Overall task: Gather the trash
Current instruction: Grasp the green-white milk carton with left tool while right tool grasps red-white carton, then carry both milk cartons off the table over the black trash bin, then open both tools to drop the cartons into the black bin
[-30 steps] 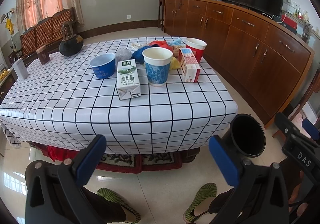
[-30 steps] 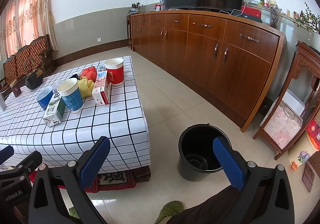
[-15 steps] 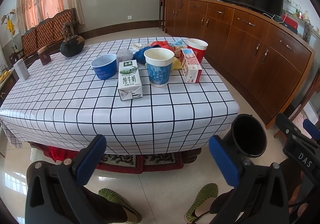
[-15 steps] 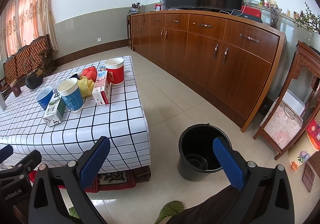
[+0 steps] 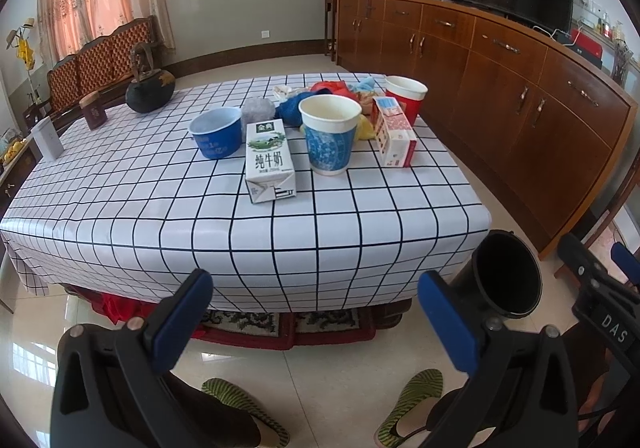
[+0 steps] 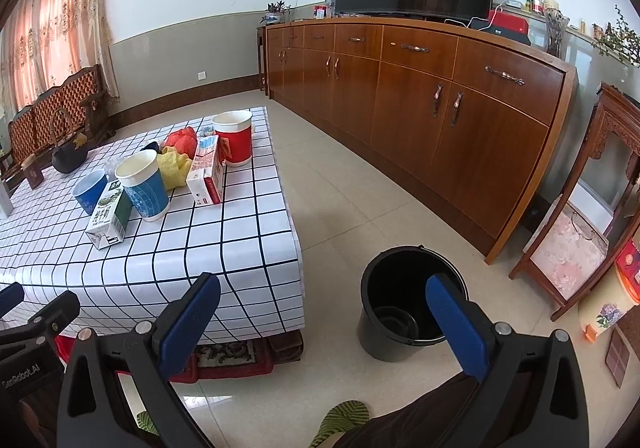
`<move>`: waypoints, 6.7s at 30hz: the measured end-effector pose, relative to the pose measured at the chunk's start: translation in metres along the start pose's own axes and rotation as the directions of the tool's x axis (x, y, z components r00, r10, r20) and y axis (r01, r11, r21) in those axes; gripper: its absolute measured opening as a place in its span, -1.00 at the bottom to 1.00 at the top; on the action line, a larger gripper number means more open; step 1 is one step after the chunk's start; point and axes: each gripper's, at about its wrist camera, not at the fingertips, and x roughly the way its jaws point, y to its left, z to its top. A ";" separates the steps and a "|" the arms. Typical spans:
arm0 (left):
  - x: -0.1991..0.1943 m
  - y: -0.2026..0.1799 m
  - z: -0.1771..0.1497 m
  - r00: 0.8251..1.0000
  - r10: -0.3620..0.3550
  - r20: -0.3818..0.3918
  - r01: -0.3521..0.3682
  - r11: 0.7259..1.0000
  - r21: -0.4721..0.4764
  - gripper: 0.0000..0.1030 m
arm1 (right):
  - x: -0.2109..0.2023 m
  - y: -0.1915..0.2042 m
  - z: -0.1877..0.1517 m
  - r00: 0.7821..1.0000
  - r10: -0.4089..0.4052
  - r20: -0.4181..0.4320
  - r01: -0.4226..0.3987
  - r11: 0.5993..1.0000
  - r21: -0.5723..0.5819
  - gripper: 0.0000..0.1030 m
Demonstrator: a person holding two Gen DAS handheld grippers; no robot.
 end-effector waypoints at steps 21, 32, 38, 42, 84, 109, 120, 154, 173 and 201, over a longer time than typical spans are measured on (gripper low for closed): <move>0.031 0.023 0.018 1.000 0.003 -0.014 -0.004 0.998 -0.056 1.00 | 0.033 0.022 0.011 0.999 0.045 -0.021 -0.046 0.998 -0.041 1.00; 0.071 0.037 0.037 0.999 0.001 -0.049 -0.005 0.996 -0.086 0.90 | 0.069 0.050 0.027 0.995 0.094 -0.044 -0.097 0.993 -0.067 1.00; 0.095 0.045 0.051 0.998 0.019 -0.062 -0.025 0.995 -0.095 0.89 | 0.096 0.062 0.043 0.991 0.123 -0.061 -0.127 0.990 -0.068 1.00; 0.115 0.048 0.059 0.996 0.008 -0.084 -0.017 0.994 -0.107 0.73 | 0.116 0.074 0.054 0.988 0.141 -0.068 -0.146 0.987 -0.069 1.00; 0.147 0.065 0.071 0.997 -0.035 -0.066 0.027 0.992 -0.120 0.09 | 0.205 0.131 0.093 0.947 0.284 -0.151 -0.301 0.948 -0.106 -0.25; 0.064 0.035 0.037 0.996 -0.093 0.001 0.093 0.994 -0.056 0.09 | 0.116 0.040 0.052 0.951 0.298 -0.088 -0.296 0.955 0.030 -0.25; 0.037 -0.014 0.035 0.983 -0.183 0.025 0.182 0.982 0.049 0.09 | 0.096 -0.008 0.042 0.965 0.255 -0.064 -0.249 0.964 0.089 -0.25; 0.110 -0.220 0.016 0.917 -0.341 -0.208 0.395 0.854 0.339 0.09 | 0.147 -0.187 -0.022 0.969 0.018 -0.248 0.068 0.940 0.336 -0.25; 0.197 -0.307 -0.014 0.874 -0.278 -0.399 0.437 0.808 0.395 0.09 | 0.258 -0.245 -0.053 0.885 0.023 -0.464 0.190 0.894 0.405 -0.25; 0.185 -0.328 0.015 0.886 -0.303 -0.350 0.441 0.784 0.438 0.26 | 0.247 -0.267 -0.037 0.886 -0.092 -0.454 0.287 0.878 0.383 0.06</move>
